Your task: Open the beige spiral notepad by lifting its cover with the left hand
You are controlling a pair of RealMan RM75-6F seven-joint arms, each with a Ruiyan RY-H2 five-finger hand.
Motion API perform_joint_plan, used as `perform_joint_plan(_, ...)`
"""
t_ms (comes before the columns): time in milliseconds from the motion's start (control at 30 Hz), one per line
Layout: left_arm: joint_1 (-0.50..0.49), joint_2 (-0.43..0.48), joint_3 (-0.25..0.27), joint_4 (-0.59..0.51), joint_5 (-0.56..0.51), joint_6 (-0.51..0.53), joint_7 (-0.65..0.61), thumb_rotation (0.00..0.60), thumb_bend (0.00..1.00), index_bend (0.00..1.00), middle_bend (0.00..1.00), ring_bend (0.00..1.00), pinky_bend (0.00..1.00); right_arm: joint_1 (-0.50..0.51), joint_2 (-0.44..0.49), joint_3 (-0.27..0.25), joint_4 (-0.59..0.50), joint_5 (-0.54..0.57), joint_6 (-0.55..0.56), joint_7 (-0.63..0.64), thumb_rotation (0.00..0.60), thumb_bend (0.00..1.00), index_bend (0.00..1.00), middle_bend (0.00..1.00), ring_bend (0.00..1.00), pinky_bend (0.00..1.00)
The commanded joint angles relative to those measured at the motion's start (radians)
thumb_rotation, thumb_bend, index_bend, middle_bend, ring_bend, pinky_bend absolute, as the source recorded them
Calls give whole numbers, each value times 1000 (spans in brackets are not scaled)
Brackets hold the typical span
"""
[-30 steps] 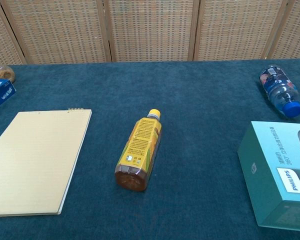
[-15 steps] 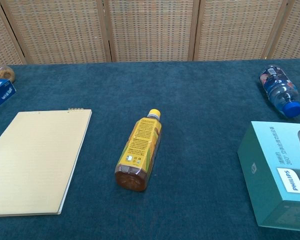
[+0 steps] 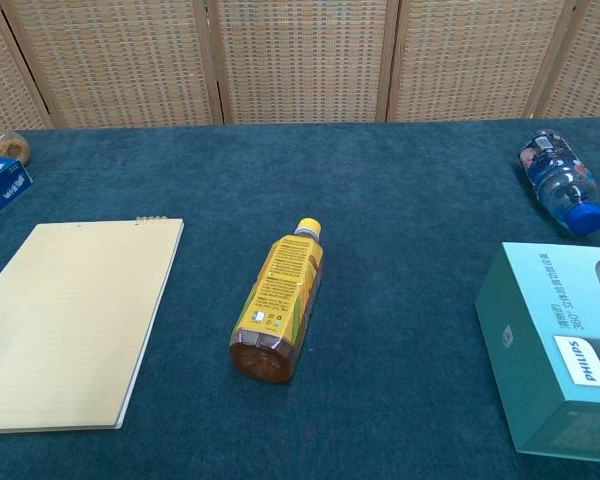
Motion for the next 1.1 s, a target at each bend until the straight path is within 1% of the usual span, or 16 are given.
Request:
perform_joint_plan(33, 2, -53, 19, 66, 7, -24, 12, 600, 352, 0, 0, 0, 0, 0, 1, 0, 0, -2, 1, 1, 600, 0, 0, 0, 0, 0)
perform_joint_plan(267, 6, -127, 31, 161, 20, -30, 19, 600, 352, 0, 0, 0, 0, -1, 3, 1, 0, -4, 5, 10, 600, 0, 0, 0, 0, 0)
perform_joint_plan(800, 11, -199, 42, 244, 21, -40, 20, 600, 357, 0, 0, 0, 0, -1, 2, 1, 0, -5, 5, 11, 600, 0, 0, 0, 0, 0)
perform_joint_plan(1100, 7, -230, 35, 265, 21, -38, 22, 600, 385, 0, 0, 0, 0, -5, 3, -3, -6, -21, 18, 5, 600, 0, 0, 0, 0, 0)
